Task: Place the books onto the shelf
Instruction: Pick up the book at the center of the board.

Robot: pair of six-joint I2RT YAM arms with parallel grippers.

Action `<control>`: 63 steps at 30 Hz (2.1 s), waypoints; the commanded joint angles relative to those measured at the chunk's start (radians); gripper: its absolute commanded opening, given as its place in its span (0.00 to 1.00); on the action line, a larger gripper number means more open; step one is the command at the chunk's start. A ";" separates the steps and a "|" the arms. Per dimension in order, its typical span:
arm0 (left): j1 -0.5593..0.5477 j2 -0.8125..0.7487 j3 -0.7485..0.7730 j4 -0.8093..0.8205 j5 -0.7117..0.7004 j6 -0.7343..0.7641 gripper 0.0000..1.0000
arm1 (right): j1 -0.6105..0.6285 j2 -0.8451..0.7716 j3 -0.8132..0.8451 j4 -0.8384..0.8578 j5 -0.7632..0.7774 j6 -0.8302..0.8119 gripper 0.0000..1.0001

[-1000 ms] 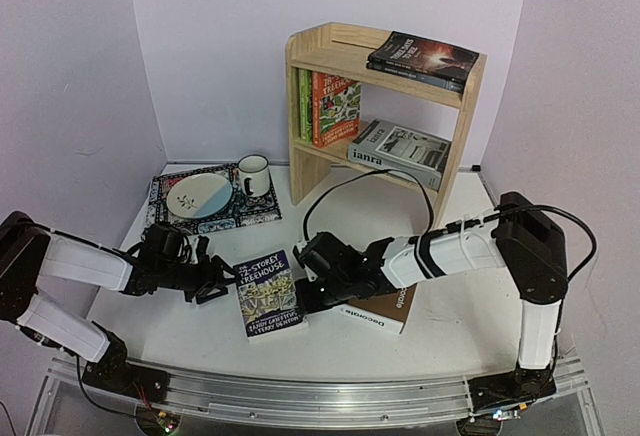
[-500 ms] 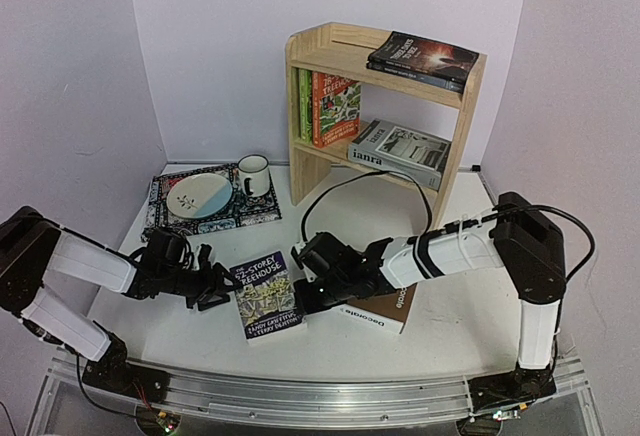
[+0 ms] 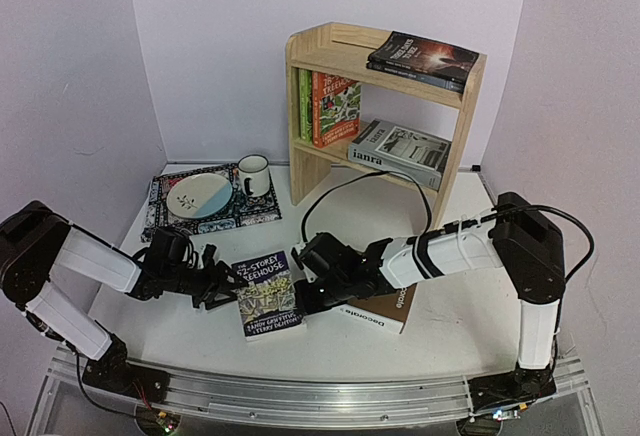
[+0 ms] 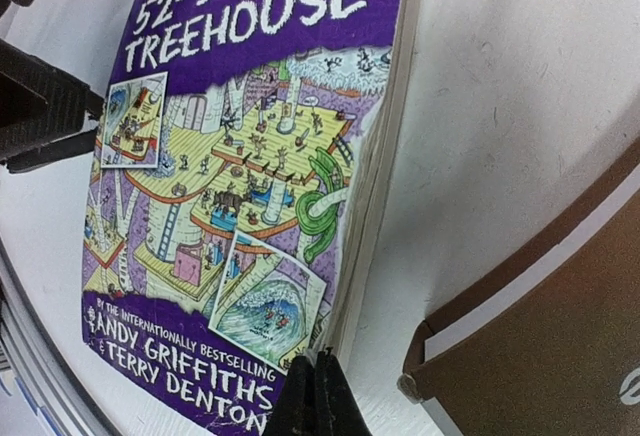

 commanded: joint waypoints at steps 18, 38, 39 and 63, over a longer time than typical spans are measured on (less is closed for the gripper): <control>-0.109 0.038 0.064 0.377 0.192 -0.146 0.46 | 0.006 0.006 -0.046 0.048 -0.030 0.005 0.00; -0.189 0.150 0.124 0.387 0.191 -0.140 0.45 | 0.006 -0.037 -0.114 0.143 -0.043 0.000 0.00; -0.189 0.147 0.119 0.387 0.178 -0.140 0.46 | 0.006 -0.043 -0.118 0.143 -0.041 -0.002 0.00; -0.192 0.026 0.442 -0.473 -0.112 0.360 0.74 | 0.006 -0.089 -0.109 0.126 -0.029 -0.054 0.05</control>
